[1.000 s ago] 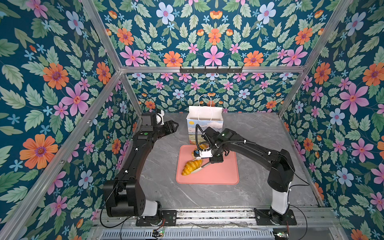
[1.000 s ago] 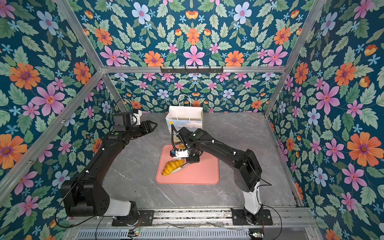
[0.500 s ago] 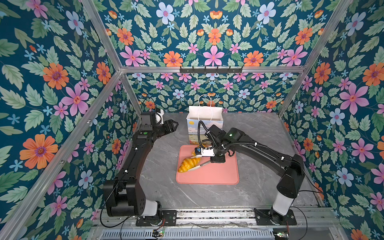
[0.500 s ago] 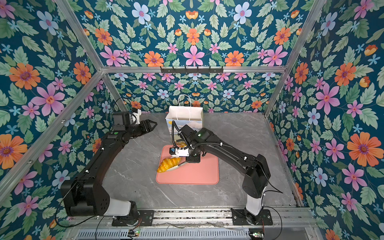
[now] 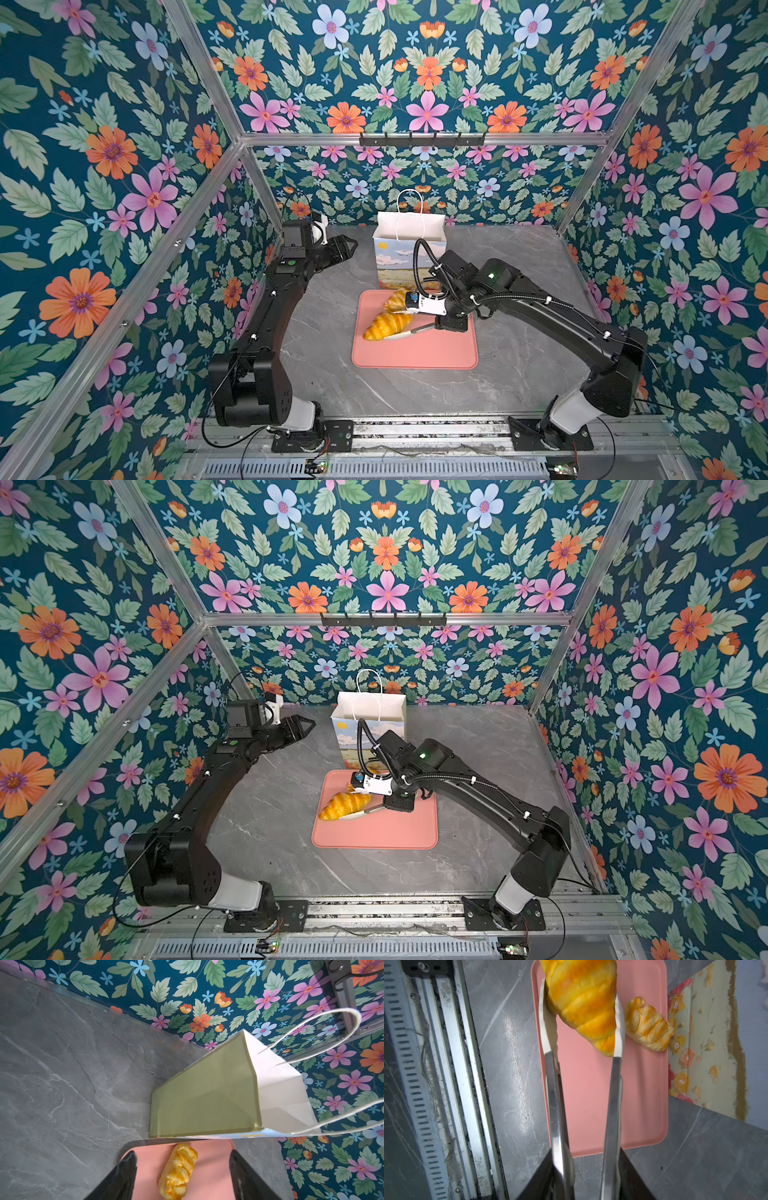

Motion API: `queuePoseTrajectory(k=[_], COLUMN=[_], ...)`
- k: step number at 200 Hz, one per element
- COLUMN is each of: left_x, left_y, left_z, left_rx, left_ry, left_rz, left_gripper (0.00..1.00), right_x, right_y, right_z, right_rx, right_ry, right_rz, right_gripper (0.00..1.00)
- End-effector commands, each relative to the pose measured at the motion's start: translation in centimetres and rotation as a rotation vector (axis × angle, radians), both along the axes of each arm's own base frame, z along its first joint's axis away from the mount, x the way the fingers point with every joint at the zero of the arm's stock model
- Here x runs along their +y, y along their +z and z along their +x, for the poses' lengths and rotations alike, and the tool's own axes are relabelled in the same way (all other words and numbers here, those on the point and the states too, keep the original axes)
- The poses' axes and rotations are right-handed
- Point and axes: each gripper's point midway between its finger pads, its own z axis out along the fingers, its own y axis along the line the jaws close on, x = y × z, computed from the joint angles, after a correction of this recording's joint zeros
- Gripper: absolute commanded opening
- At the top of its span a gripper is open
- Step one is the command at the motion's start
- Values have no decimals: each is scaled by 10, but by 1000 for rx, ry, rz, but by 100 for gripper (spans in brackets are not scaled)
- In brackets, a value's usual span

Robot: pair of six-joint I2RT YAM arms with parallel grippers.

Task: Place the fake bread into the paper bag
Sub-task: 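Close the tongs on the striped croissant and lift it off the tray, then carry the croissant in the tongs up over the bag opening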

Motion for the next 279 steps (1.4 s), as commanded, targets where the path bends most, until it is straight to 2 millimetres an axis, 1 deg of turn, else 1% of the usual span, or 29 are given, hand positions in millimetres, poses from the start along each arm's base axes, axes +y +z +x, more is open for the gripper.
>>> queuePoseTrajectory(k=[1,28,67,92,111,136,170,184,206,228,240,249,279], left_x=[-4,-6,-8,-9,-10,-12,-14,-15,-17,-18,-18,-18,-18], left_y=[12,12,15,16,15,13,13,12,14,17,17,17,15], left_z=[4,8,11,11,12,12,13,13,13,12,12,12,11], left_rx=[-33,-32,-35,-39,-36,-32,-31,-29,-33,-38,-39,-38,-32], left_ry=[-5,-12,-23,-25,-27,-34,-43,-46,-56,-61,-60,-61,-62], left_rz=[-31,-45,-58,-59,-65,-74,-79,-79,-83,-84,-85,-86,-86], left_gripper=[71,71,71,71,71,71,71,70,70,70,70,70,70], right_x=[-8,-25,-43,-61,-73,-91,-121,-127,-138,-159,-167,-169,-168], right_y=[4,5,8,3,3,2,-4,-3,11,20,28,35,48], right_z=[-17,-28,-45,-51,-54,-53,-39,-35,-24,-4,11,19,37], right_rx=[62,71,95,105,112,119,113,85,30,-32,-78,-84,-91], right_ry=[-48,-98,-164,-228,-270,-334,-457,-464,-500,-587,-639,-669,-693], right_rz=[22,14,42,9,5,-18,-84,-95,-53,-58,-62,-38,-1], right_gripper=[42,41,41,41,41,40,41,40,40,40,40,40,40])
